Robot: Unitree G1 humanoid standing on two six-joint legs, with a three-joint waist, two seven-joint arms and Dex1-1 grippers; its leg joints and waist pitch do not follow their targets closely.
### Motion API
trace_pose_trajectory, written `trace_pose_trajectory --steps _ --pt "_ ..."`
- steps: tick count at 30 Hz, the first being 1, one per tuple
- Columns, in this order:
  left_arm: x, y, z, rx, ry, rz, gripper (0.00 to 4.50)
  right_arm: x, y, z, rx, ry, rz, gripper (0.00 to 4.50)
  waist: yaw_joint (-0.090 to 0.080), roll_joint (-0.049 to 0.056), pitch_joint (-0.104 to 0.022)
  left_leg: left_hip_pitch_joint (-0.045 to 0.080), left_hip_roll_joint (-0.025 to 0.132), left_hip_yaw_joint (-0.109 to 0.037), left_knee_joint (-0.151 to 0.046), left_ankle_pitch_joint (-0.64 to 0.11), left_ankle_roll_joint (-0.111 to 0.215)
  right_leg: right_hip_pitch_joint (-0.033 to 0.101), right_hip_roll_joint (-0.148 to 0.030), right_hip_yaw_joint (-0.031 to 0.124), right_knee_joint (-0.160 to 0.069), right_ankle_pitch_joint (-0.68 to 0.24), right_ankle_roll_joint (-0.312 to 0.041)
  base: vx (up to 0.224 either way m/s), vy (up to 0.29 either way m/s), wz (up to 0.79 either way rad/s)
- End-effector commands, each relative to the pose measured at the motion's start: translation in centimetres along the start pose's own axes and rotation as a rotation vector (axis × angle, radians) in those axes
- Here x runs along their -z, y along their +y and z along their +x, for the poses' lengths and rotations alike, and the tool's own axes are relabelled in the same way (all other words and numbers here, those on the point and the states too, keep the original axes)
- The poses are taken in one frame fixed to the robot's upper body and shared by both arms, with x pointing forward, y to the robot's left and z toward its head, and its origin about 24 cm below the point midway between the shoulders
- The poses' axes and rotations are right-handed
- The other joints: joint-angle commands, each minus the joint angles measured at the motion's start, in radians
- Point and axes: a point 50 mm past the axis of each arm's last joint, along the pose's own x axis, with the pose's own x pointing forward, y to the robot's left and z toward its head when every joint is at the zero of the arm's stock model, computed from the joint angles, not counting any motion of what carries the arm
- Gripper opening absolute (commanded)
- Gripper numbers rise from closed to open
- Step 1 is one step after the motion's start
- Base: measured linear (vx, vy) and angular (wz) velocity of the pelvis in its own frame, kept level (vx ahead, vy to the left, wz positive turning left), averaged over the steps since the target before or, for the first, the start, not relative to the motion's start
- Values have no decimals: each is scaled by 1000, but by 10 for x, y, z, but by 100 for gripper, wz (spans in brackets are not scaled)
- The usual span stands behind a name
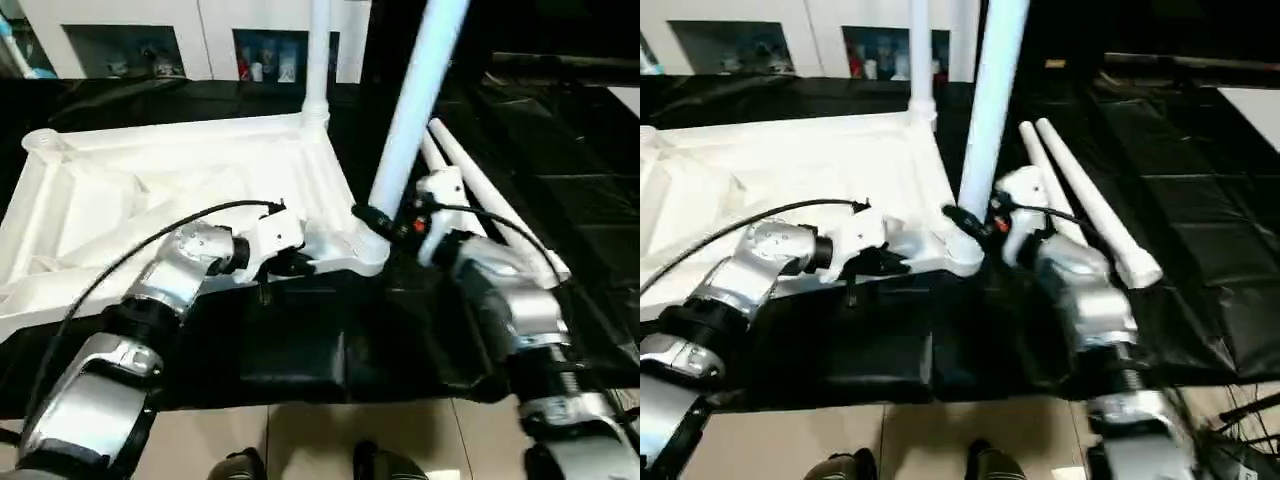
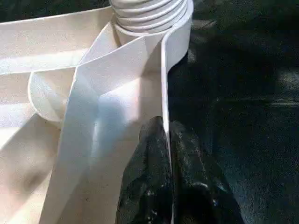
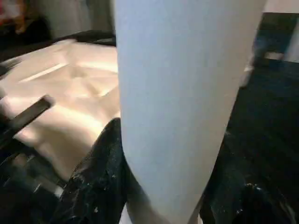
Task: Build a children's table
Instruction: Insert table leg to table base
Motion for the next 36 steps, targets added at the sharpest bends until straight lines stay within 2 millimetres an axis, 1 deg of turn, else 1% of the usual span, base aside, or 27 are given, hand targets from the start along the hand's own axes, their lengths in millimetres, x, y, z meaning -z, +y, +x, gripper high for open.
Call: trace_pose_trajectory --steps 1,2,3,4,5,6,7,8,9,10,11,12,13,14,15,16,17,18,20,21,24,30,31,32,34,35,36 --pt "0 1 8 -57 35 -47 0 68 -18 -22 245 300 85 183 -15 17 -27 64 48 -50 -80 -669 -41 -14 -56 0 -115 -797 -64 -60 20 -2" --pt "-3 1 14 -95 34 -82 0 69 -17 -18 290 293 113 183 -27 28 -21 70 54 -62 -94 -744 -48 3 -41 -37 -118 -738 -57 -57 45 -3" --pt "-4 1 17 -114 33 -103 0 70 -16 -15 309 291 127 183 -32 35 -16 64 61 -67 -111 -798 -55 15 -31 -57 -111 -683 -56 -57 45 -3" --pt "-7 2 23 -146 33 -142 0 70 -13 -11 342 286 152 183 -20 52 -10 8 98 -63 -187 -916 -67 85 -10 -78 10 -441 -93 -113 53 -2" --pt "-14 2 31 -185 30 -181 0 71 -10 -4 390 284 178 183 72 55 -13 -77 110 8 -243 -961 -53 131 3 -81 172 -213 -91 -82 -23 22" --pt "-15 2 32 -188 29 -184 0 71 -10 -4 394 284 180 183 54 28 -25 9 74 56 -217 -795 -79 72 -9 -15 148 -404 -81 -82 -23 22" --pt "-20 2 37 -206 24 -203 0 70 -8 1 407 283 173 183 43 -20 -45 92 49 24 -97 -640 -110 -3 -74 24 18 -720 -52 51 -139 25" --pt "-26 1 43 -218 17 -220 0 69 -5 5 423 280 166 183 47 -34 -25 89 4 -42 63 -223 -5 -20 -177 85 -129 -1044 -67 78 -91 -12" --pt "-32 0 48 -228 12 -231 0 67 -2 10 429 274 164 183 71 -17 -28 -25 -25 -107 46 -31 31 111 -163 98 -76 -935 -96 78 -91 -12" --pt "-36 -1 51 -234 11 -235 0 66 1 13 430 271 167 183 77 -7 -23 -23 13 -108 2 -38 1 110 -156 76 -55 -824 -107 47 38 -20" --pt "-38 -1 53 -238 12 -236 0 66 2 15 432 269 170 183 74 1 -32 -10 31 -100 -42 -37 -30 102 -106 45 -27 -631 -127 0 0 0" --pt "-39 -1 54 -242 15 -236 0 66 5 18 425 271 164 183 52 16 -52 57 57 -80 -61 -170 -28 54 -46 31 9 -189 -211 0 0 0" --pt "-39 0 54 -244 17 -236 0 66 6 19 421 273 159 183 42 22 -51 49 59 -76 -70 -201 -19 61 -48 29 10 -137 -239 -48 -5 23" --pt "-39 0 53 -247 20 -229 0 66 7 20 419 272 159 183 33 28 -46 43 62 -66 -79 -304 -19 64 -56 29 -6 -182 -269 0 0 0" --pt "-39 1 52 -249 22 -220 0 65 8 20 414 268 153 183 26 21 -43 35 58 -63 -83 -376 -27 68 -60 28 -15 -259 -261 0 0 0" --pt "-38 3 50 -253 28 -201 0 64 8 22 411 254 144 183 26 20 -42 33 57 -62 -85 -400 -30 68 -63 29 -20 -302 -250 0 0 0" --pt "-37 4 49 -252 30 -192 0 63 8 22 408 246 140 183 23 17 -40 29 55 -63 -88 -429 -36 67 -68 30 -27 -382 -222 0 0 0" --pt "-36 4 48 -251 28 -181 0 62 8 22 407 240 140 183 18 15 -40 25 54 -65 -91 -429 -36 68 -72 30 -34 -428 -198 0 0 0" --pt "-34 5 45 -253 25 -161 0 58 6 22 394 214 137 183 15 15 -42 20 55 -66 -94 -410 -33 71 -73 29 -37 -432 -185 0 0 0" --pt "-31 5 42 -246 25 -141 0 55 5 21 384 199 132 183 16 15 -41 23 57 -62 -94 -393 -21 65 -75 31 -43 -425 -180 0 0 0" --pt "-26 4 36 -216 18 -94 0 50 0 18 354 167 126 183 17 13 -41 21 58 -58 -95 -355 -8 69 -75 31 -41 -397 -186 0 0 0" --pt "-15 5 14 -139 -13 -43 0 47 -8 0 176 184 123 183 15 11 -48 14 62 -47 -88 -247 44 79 -73 28 -33 -275 -223 0 0 0" --pt "-15 5 10 -110 -28 -20 0 48 -11 -4 144 205 113 183 13 8 -51 10 59 -44 -81 -186 59 85 -72 26 -25 -206 -244 51 -31 -5" --pt "-15 4 7 -89 -39 -3 0 48 -13 -6 124 219 106 183 12 7 -52 8 58 -43 -79 -163 65 87 -70 25 -21 -173 -250 61 -25 -6" --pt "-15 2 2 -38 -59 12 0 47 -16 -10 82 239 95 183 11 11 -58 12 60 -40 -69 -89 86 88 -68 25 -6 -45 -282 67 -22 -6" --pt "-15 0 -3 17 -81 31 0 46 -19 -14 47 263 86 183 10 10 -63 11 58 -40 -62 -28 106 96 -64 24 9 72 -307 78 -14 -8" --pt "-15 0 -3 17 -81 31 0 46 -19 -14 47 263 86 183 7 14 -66 9 58 -39 -57 22 128 97 -60 23 21 180 -322 78 -14 -8"
